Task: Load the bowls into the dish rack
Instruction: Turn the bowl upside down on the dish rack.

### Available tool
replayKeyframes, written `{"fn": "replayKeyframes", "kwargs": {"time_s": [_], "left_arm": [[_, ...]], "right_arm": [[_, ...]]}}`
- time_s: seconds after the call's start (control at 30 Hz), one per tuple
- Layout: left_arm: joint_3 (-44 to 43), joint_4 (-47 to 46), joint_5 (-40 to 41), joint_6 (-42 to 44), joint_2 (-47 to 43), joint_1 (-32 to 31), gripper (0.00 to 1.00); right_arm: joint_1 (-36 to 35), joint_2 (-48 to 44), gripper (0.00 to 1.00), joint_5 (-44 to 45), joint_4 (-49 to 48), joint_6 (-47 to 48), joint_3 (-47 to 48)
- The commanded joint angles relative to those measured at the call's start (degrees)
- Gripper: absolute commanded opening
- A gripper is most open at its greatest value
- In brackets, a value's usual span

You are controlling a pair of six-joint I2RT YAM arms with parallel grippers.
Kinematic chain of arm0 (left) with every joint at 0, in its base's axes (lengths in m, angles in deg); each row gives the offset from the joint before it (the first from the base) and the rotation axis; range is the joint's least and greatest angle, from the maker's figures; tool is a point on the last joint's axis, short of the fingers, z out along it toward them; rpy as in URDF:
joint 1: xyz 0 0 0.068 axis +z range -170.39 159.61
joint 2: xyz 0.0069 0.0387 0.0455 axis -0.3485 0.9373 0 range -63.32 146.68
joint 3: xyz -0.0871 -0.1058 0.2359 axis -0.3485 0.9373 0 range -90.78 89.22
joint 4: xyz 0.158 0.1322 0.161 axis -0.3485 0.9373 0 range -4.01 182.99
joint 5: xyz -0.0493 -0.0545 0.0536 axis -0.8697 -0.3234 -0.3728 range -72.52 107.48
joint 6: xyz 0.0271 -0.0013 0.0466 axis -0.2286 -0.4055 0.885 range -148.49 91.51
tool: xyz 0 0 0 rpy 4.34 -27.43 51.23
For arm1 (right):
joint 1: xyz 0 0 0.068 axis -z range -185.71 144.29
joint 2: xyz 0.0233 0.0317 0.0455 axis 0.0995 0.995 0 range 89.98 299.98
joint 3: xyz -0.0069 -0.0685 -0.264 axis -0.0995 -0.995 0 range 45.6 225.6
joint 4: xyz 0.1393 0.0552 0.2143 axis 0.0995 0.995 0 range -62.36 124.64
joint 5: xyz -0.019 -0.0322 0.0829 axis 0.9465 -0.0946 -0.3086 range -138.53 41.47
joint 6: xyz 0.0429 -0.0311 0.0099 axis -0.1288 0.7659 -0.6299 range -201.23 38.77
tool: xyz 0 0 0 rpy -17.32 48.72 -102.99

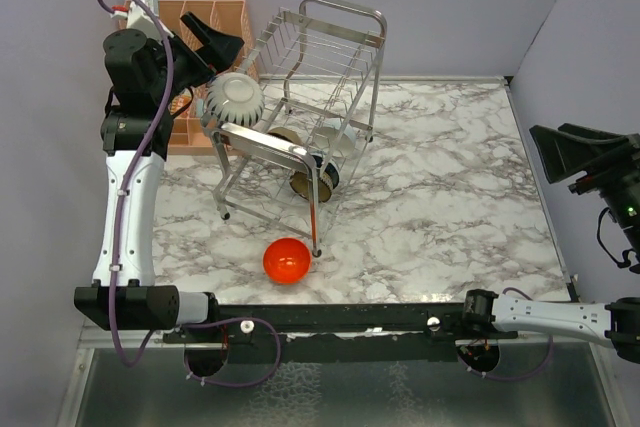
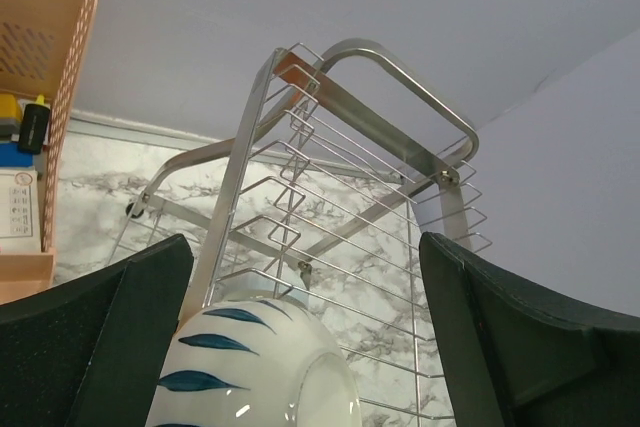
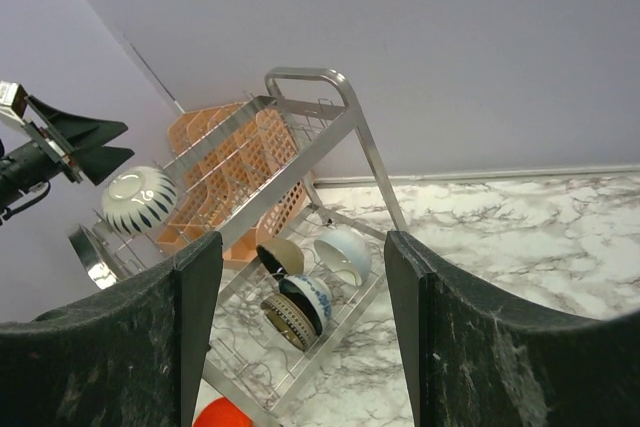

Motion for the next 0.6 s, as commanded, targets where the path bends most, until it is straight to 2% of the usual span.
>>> {"fn": "replayKeyframes", "kwargs": {"time_s": [0.0, 0.23, 0.43, 0.57], "left_arm": [[-5.07, 3.09, -2.92, 5.39, -0.71, -0.14, 0.99], [-6.46, 7.21, -5.07, 9.17, -2.15, -0.14, 0.99], [-8.08, 17.46, 0.51, 17.09, -3.4, -0.14, 0.99], [-8.24, 20.44, 2.56, 20.25, -3.85, -0.14, 0.99]], "right_arm": [[-0.49, 1.26, 0.66, -0.48, -0.41, 0.77, 1.62], [-0.49, 3.11, 0.66, -0.77, 0.31, 0.95, 3.0], [-0.49, 4.78, 0.67, -1.92, 2.35, -0.19, 5.11], [-0.49, 6.76, 0.68, -3.57, 3.83, -0.79, 5.94]]}}
